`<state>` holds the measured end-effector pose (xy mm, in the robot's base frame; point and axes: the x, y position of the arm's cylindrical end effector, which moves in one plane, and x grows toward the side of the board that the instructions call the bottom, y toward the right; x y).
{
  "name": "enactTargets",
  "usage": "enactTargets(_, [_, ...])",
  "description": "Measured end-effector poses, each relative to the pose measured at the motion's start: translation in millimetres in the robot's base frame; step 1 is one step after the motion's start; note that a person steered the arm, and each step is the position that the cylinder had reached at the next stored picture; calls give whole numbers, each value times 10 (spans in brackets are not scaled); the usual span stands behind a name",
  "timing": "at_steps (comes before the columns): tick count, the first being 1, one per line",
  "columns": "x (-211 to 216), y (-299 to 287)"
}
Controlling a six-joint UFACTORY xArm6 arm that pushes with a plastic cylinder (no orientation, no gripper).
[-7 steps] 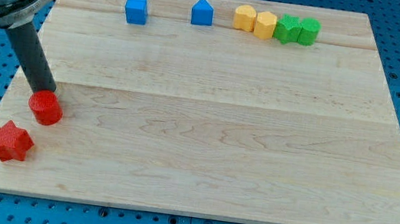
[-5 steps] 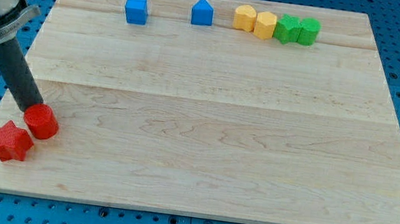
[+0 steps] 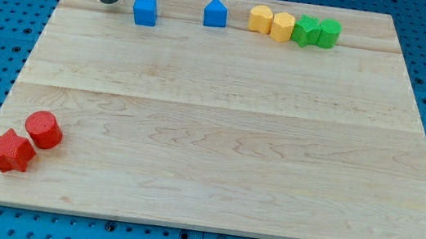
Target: Push the blue cube to the red circle
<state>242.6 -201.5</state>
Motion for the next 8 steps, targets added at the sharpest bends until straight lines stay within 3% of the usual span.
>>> enactTargets(2, [-171, 637])
enactTargets(6, [-208, 828])
enactTargets(8, [196, 807])
